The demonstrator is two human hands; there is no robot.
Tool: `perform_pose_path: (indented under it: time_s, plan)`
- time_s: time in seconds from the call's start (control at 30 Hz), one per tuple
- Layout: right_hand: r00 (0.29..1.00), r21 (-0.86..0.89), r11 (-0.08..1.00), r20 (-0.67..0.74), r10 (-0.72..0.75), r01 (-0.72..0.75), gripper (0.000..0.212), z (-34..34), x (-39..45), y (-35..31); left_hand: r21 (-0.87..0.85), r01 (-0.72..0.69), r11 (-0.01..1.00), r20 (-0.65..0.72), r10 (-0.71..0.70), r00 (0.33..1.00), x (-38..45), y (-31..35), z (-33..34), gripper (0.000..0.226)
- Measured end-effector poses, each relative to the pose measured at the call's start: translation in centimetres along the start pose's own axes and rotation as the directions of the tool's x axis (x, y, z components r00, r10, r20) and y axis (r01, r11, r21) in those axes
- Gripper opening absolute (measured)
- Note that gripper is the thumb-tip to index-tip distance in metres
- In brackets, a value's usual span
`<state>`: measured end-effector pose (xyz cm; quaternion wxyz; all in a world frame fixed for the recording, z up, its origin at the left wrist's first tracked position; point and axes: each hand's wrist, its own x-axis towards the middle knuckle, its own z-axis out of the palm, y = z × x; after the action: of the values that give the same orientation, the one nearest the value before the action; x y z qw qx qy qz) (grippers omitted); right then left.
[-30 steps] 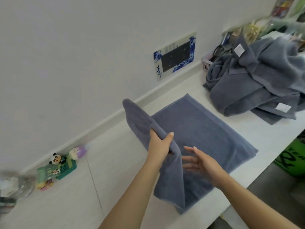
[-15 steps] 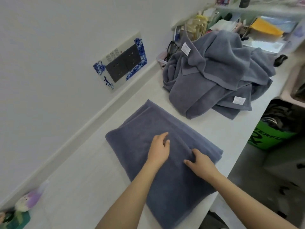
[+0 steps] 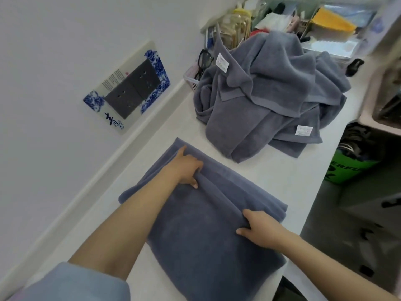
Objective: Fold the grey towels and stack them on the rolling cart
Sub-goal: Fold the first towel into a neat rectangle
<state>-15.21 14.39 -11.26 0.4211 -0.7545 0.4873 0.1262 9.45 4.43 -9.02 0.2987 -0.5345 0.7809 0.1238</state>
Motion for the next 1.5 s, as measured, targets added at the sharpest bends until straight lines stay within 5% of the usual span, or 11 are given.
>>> perform_pose_path:
  time_s: [0.17, 0.27, 0.5, 0.7, 0.83, 1.0, 1.07, 1.17, 1.27, 1.33, 1.5]
  plan:
    - [0.994, -0.063, 0.997, 0.104, -0.029, 0.036, 0.029, -0.9, 0.6, -0.3, 0.209, 0.067, 0.976, 0.068, -0.083, 0.994, -2.2, -3.4, 0.3, 0.043]
    - [0.980, -0.028, 0.998, 0.193, -0.047, 0.053, 0.031, -1.3, 0.9, -0.4, 0.024, 0.160, 0.987, 0.099, -0.162, 0.982, -4.2, -5.5, 0.0, 0.028]
    - [0.992, -0.195, 0.979, -0.093, -0.082, 0.063, 0.023, 0.6, 1.8, -0.9, -0.389, 0.361, 0.847, 0.116, -0.344, 0.932, -8.6, -7.0, 5.5, 0.021]
    - [0.915, -0.418, 0.895, -0.280, -0.292, 0.158, 0.021, -0.5, 5.7, -2.6, -0.195, 0.489, 0.850, 0.290, -0.426, 0.857, -15.6, -4.9, 10.3, 0.023]
    - [0.877, -0.505, 0.838, -0.283, -0.389, 0.209, 0.022, -1.7, 9.1, -4.9, -0.344, 0.561, 0.753, 0.420, -0.411, 0.809, -21.0, -1.9, 14.2, 0.026]
    - [0.947, -0.752, 0.658, -0.187, -0.260, 0.033, 0.032, -5.4, 10.1, -6.9, -0.613, 0.642, 0.461, 0.398, -0.521, 0.755, -26.8, 0.7, 18.2, 0.023]
    - [0.969, -0.700, 0.713, -0.147, -0.197, 0.039, 0.028, -6.5, 9.5, -6.6, -0.780, 0.576, 0.246, 0.324, -0.629, 0.707, -28.8, 1.8, 19.0, 0.024]
    - [0.982, -0.155, 0.972, -0.044, -0.186, 0.177, 0.029, -7.8, 7.2, -6.3, -0.956, 0.225, -0.189, 0.290, -0.739, 0.608, -32.0, 4.2, 18.3, 0.014]
    - [0.952, 0.525, 0.836, 0.143, -0.270, 0.158, 0.061, -8.8, 3.2, -6.6, -0.860, -0.166, -0.483, 0.285, -0.723, 0.629, -34.8, 6.6, 17.1, 0.030]
    - [0.926, 0.653, 0.756, 0.256, -0.277, 0.045, 0.060, -9.1, 1.2, -6.7, -0.785, -0.235, -0.572, 0.283, -0.671, 0.686, -36.6, 8.2, 16.8, 0.049]
    - [0.902, 0.472, 0.882, 0.387, -0.191, -0.015, 0.031, -8.0, -1.3, -6.5, -0.763, -0.191, -0.617, 0.278, -0.581, 0.765, -39.3, 10.7, 18.0, 0.088]
